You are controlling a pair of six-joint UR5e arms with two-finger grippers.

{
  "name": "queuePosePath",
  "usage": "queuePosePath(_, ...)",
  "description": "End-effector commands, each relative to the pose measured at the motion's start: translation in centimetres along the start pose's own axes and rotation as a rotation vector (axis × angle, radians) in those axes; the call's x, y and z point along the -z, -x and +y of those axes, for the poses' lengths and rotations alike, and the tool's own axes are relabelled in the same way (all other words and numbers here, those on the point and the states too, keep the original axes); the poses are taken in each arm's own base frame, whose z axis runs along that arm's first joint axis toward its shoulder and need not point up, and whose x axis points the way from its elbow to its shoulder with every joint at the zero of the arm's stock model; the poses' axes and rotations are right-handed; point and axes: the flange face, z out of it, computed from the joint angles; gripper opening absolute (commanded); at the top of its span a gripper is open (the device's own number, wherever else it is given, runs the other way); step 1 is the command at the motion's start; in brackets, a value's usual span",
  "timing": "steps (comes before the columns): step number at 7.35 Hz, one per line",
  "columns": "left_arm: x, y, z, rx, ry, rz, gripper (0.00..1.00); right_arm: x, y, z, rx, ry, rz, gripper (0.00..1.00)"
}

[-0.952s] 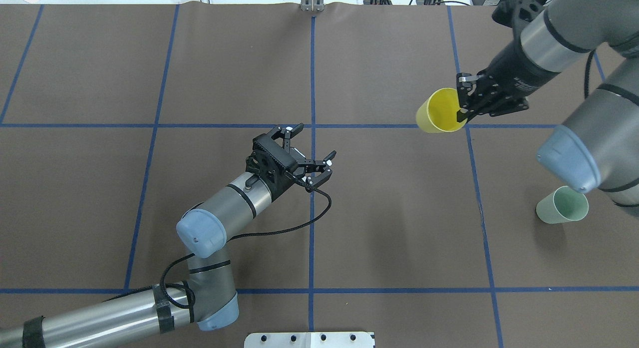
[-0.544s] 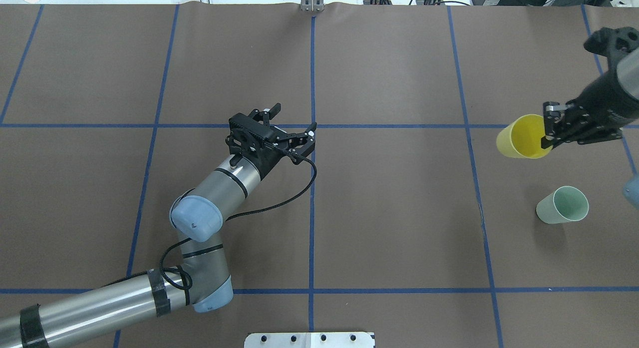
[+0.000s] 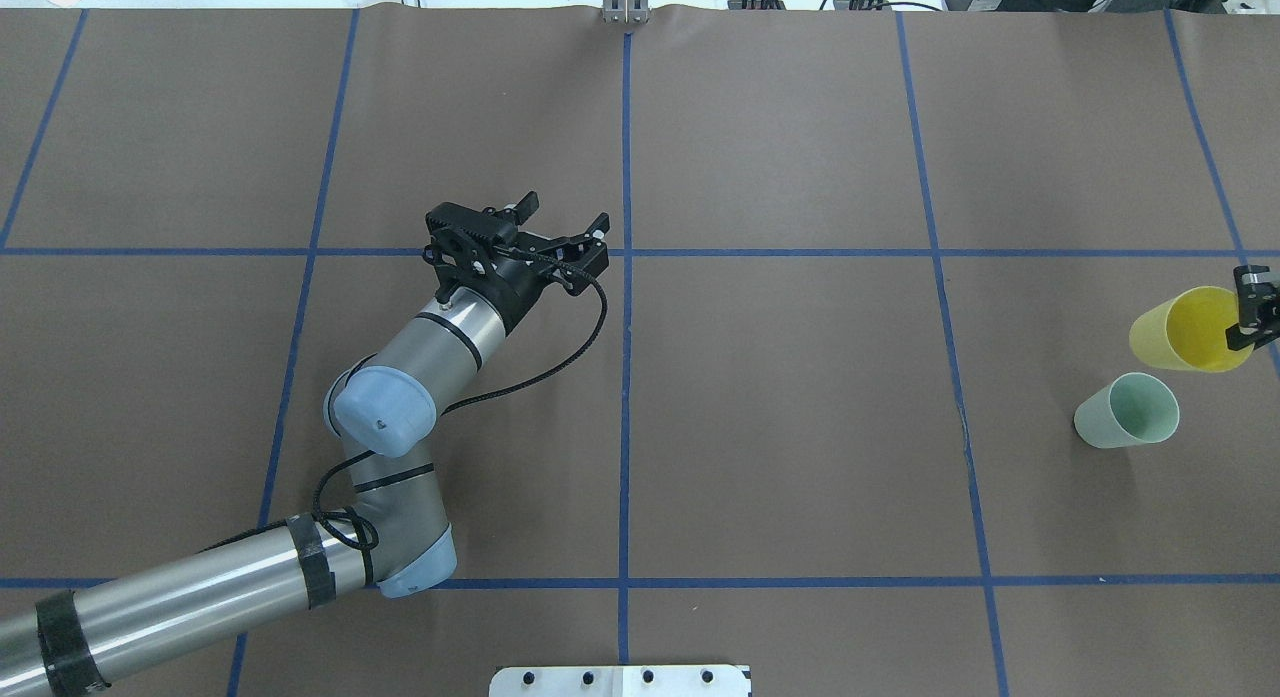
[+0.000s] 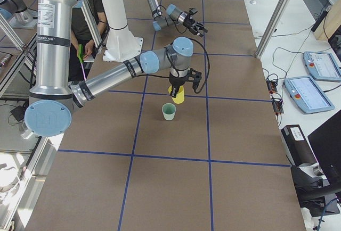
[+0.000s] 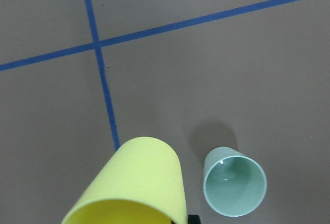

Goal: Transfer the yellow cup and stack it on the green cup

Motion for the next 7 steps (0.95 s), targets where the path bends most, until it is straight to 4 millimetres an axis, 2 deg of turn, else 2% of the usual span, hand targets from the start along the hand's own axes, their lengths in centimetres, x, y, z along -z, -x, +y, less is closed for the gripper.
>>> queuePosePath(1,0.0,0.1,0.2,0.041,0.004,0.0,0.99,-2.1,-0.6,-0.8,-0.019,0.08,-0.036,0.0)
queuePosePath(4,0.0,0.1,0.2,0.042,0.004,0.0,0.99,-4.1,-1.7,-1.7,0.007,0.134,-0.051,0.0)
queuePosePath(7,0.1,0.0,0.2,0.045,0.003,0.001,0.99,-4.3,-1.7,-1.4,0.003,0.155,-0.07,0.0)
